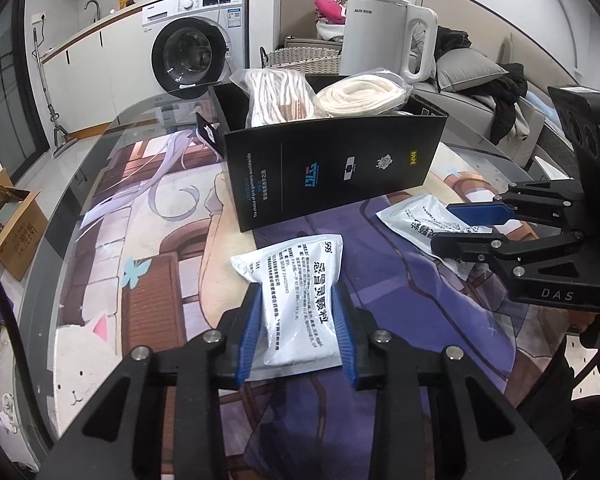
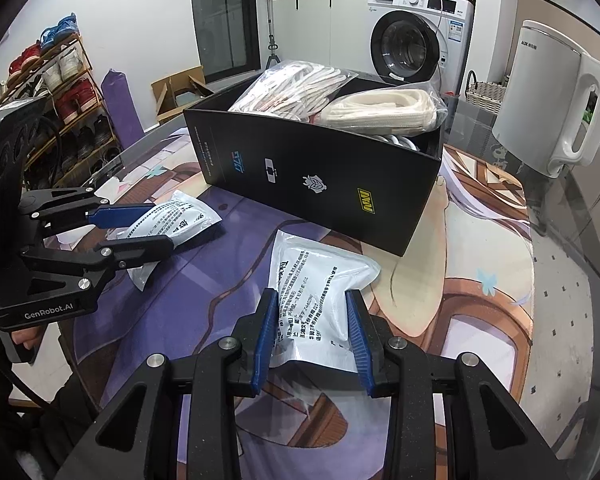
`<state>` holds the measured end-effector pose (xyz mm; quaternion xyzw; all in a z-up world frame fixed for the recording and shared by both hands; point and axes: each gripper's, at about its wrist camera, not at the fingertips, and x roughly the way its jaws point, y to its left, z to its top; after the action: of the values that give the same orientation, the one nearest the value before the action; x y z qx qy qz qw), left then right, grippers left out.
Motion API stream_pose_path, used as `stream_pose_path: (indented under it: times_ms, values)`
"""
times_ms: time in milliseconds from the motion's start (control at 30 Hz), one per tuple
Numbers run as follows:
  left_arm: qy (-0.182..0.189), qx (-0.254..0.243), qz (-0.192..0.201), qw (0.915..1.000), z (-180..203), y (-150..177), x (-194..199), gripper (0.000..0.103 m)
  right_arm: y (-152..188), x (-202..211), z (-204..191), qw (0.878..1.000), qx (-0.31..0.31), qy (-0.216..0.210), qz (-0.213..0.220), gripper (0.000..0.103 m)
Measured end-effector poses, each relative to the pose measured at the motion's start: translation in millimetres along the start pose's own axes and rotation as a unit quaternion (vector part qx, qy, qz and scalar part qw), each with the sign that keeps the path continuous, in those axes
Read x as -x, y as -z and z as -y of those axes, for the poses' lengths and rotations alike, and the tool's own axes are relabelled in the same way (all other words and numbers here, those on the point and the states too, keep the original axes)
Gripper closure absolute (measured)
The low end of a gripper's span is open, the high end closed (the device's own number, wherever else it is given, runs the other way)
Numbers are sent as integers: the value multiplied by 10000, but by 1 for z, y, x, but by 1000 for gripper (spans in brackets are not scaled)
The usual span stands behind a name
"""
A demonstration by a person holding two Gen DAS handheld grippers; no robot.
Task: Organize soft objects
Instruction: 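Lift the sachet with the right gripper while the left gripper closes on the other sachet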
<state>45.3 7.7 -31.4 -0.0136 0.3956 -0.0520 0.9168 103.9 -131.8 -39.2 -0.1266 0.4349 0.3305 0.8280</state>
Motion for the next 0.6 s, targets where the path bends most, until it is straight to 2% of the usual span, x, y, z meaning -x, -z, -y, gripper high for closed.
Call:
stream_pose_path:
  times_ms: [600]
  values:
    - [128,203,392,9989,-4,-9,20,71,-5,16,-5,9995,107,-75,277,69]
